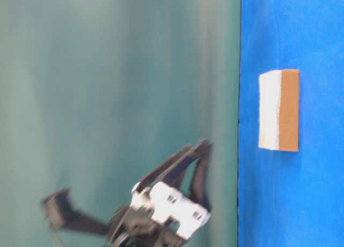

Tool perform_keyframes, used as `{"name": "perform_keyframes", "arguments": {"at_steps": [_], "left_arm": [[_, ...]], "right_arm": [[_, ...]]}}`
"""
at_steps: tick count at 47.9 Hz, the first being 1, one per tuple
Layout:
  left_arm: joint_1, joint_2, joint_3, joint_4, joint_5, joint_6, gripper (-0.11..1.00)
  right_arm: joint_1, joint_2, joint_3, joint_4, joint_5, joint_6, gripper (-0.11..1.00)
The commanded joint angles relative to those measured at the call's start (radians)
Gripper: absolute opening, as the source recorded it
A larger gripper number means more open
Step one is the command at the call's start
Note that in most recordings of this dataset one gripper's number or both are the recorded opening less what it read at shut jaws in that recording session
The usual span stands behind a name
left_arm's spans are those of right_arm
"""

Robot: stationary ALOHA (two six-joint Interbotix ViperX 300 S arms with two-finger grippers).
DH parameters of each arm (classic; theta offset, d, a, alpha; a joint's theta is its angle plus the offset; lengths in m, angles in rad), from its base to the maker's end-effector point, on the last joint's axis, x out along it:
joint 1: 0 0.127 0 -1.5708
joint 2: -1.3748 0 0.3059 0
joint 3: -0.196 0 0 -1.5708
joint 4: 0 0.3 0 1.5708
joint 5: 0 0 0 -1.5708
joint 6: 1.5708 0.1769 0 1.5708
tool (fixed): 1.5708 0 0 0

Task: Hand over the sponge with the left arm and wipe it with the right arm.
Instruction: 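Reach the open left gripper toward the grey-and-tan sponge, then close the left gripper on the sponge and lift it off the table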

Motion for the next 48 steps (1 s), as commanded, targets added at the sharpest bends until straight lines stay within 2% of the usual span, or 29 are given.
{"name": "perform_keyframes", "arguments": {"at_steps": [1,13,26,45,48], "left_arm": [[0.011,0.054,-0.060,0.000,0.014,0.021,0.93],[0.029,0.207,-0.135,0.000,0.021,0.052,0.93],[0.044,0.311,-0.189,0.000,0.028,0.091,0.93],[0.061,0.344,-0.202,-0.002,0.087,0.094,0.94],[0.061,0.342,-0.204,0.000,0.110,0.087,0.90]], "right_arm": [[-0.002,0.009,-0.025,-0.002,-0.003,0.000,0.00],[-0.006,0.018,-0.021,-0.002,0.003,0.000,0.00],[-0.020,0.020,-0.021,-0.002,0.017,-0.002,0.00],[-0.020,0.025,-0.021,-0.002,0.017,-0.002,0.00],[-0.020,0.025,-0.021,-0.002,0.017,-0.002,0.00]]}}
